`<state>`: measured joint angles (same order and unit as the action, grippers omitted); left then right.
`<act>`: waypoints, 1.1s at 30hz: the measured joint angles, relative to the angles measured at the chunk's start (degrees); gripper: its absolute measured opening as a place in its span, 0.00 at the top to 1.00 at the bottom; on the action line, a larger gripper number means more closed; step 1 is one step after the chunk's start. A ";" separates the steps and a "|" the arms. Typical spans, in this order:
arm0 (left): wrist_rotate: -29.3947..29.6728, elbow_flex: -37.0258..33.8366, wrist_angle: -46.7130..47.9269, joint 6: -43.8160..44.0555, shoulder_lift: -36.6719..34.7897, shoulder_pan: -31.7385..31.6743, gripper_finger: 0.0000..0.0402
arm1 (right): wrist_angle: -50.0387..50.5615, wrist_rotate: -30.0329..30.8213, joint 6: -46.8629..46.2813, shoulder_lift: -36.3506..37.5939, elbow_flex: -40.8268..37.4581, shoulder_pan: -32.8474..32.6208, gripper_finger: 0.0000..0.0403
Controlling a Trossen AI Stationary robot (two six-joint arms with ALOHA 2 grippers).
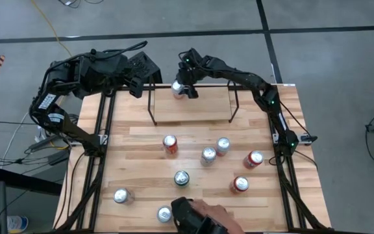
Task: Place canned beverage on shelf
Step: Put the top left white orange soda can on the shelf
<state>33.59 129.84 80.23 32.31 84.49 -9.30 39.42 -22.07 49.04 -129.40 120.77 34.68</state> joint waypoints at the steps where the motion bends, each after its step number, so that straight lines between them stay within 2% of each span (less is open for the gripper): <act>1: -0.05 0.00 0.00 0.01 0.00 0.00 0.13 | -0.26 0.43 -1.71 0.00 -0.02 -0.11 0.22; 12: -0.14 0.00 -0.02 0.03 0.00 0.00 0.13 | 0.15 2.37 -4.58 0.00 0.45 -0.18 0.21; 21: -0.10 0.00 -0.02 0.95 0.00 0.00 0.13 | 1.00 2.84 -7.38 0.00 2.19 -0.59 0.04; 25: -0.12 0.00 0.03 0.69 0.00 0.00 0.13 | 0.75 6.90 -8.40 0.01 3.22 -1.30 0.01; 33: -0.14 0.00 0.09 1.48 0.00 0.00 0.13 | 0.12 7.19 -14.65 7.45 3.51 -0.89 0.03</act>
<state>33.46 129.84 80.31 33.79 84.49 -9.30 39.55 -14.89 34.39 -121.96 124.28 33.79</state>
